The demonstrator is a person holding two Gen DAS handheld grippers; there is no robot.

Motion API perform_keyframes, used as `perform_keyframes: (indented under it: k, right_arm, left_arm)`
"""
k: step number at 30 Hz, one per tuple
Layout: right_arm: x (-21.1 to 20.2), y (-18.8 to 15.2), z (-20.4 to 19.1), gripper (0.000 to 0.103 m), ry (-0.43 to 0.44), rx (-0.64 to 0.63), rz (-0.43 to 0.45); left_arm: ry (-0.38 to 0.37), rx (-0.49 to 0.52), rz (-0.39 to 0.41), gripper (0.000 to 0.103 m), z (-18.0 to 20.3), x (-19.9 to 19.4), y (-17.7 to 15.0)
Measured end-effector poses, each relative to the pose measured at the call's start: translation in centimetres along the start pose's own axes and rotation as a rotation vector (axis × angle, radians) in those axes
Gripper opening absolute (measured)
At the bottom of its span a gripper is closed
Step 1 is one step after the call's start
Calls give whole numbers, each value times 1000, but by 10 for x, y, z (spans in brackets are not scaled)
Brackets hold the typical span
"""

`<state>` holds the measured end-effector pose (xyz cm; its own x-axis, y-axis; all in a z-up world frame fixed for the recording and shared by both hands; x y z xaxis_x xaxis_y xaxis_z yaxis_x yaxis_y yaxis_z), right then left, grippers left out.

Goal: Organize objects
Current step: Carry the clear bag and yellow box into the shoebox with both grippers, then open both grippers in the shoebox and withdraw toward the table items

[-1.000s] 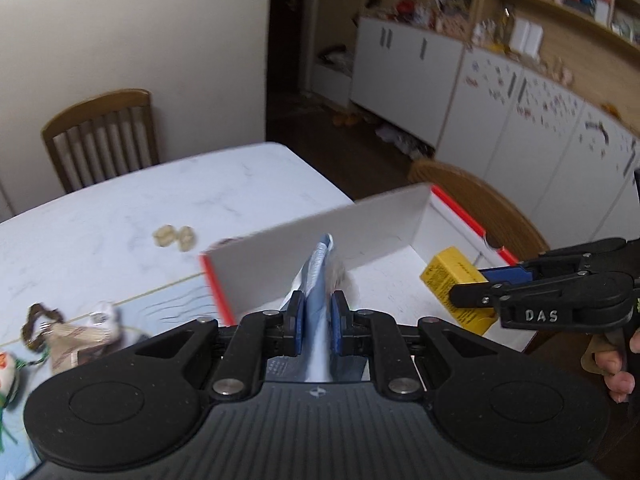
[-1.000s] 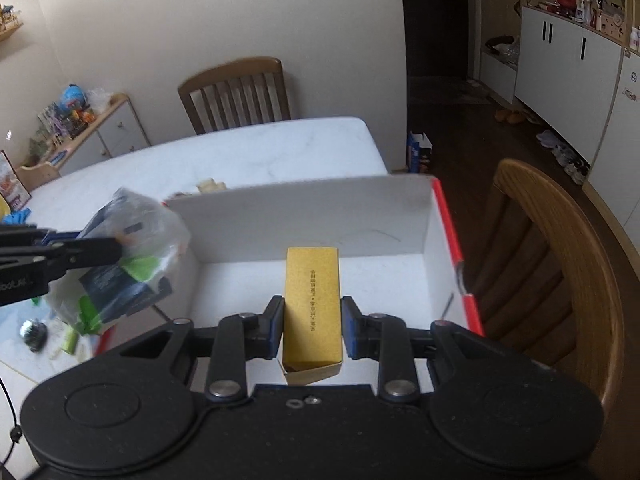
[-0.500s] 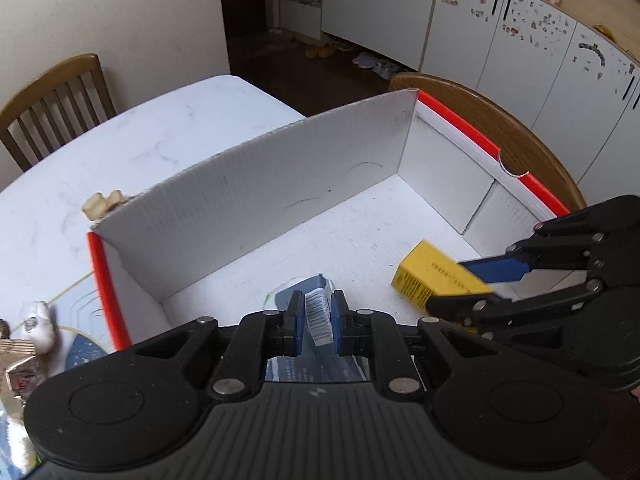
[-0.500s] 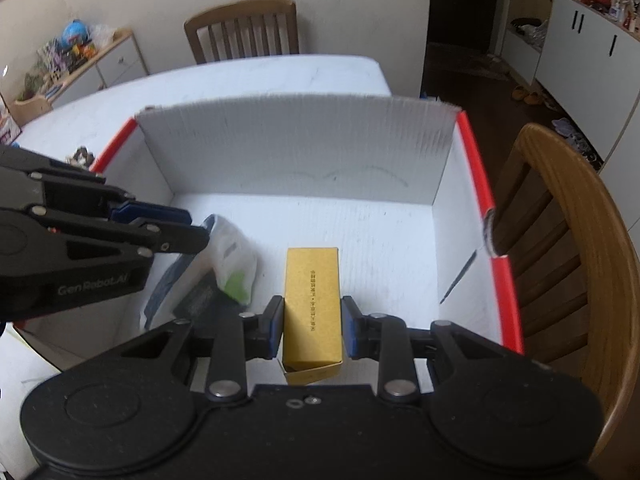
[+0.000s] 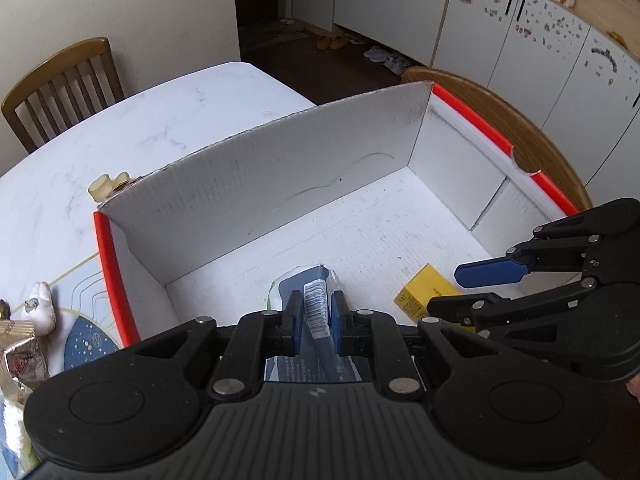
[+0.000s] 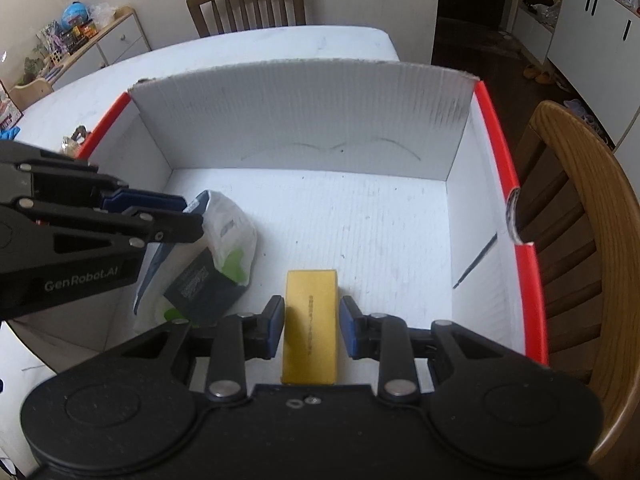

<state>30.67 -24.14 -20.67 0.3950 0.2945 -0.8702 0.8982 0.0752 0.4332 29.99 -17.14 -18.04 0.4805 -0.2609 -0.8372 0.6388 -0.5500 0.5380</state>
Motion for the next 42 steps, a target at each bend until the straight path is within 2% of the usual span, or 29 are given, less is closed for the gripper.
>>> perform_keyframes:
  k: [6, 9, 14, 20, 25, 31, 42]
  right_arm:
    - [-11, 3, -2, 33, 17, 4, 25]
    - [-19, 6, -3, 39, 28, 14, 43]
    - [-36, 8, -7, 45, 54, 19, 78]
    - [-57, 10, -17, 52, 77, 10, 122]
    - [-74, 7, -30, 57, 112, 18, 142]
    - [-92, 2, -58, 71, 133, -16, 184]
    - [-105, -15, -119, 81, 152, -34, 220]
  left_arm:
    - [18, -30, 31, 16, -6, -15, 0]
    - [27, -44, 52, 16, -8, -26, 0]
    - [22, -75, 98, 16, -13, -49, -3]
    - [61, -116, 157, 16, -23, -81, -10]
    - [83, -168, 207, 16, -37, -111, -25]
    - [109, -202, 260, 16, -51, -141, -45]
    - [149, -244, 289, 16, -90, -180, -103]
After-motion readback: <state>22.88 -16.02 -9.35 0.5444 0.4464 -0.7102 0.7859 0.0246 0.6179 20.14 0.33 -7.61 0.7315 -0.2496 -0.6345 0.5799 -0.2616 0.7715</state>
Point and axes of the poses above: each gripper's, at about its wrist camera, not at the fingertips, and x roughly the way its jaws point, z to its right, y to its top, the point moved 8 cm from there along x, roughly the way its jaws point, and after that the axes turned 14 degrees about x, right-handed, at the moved point
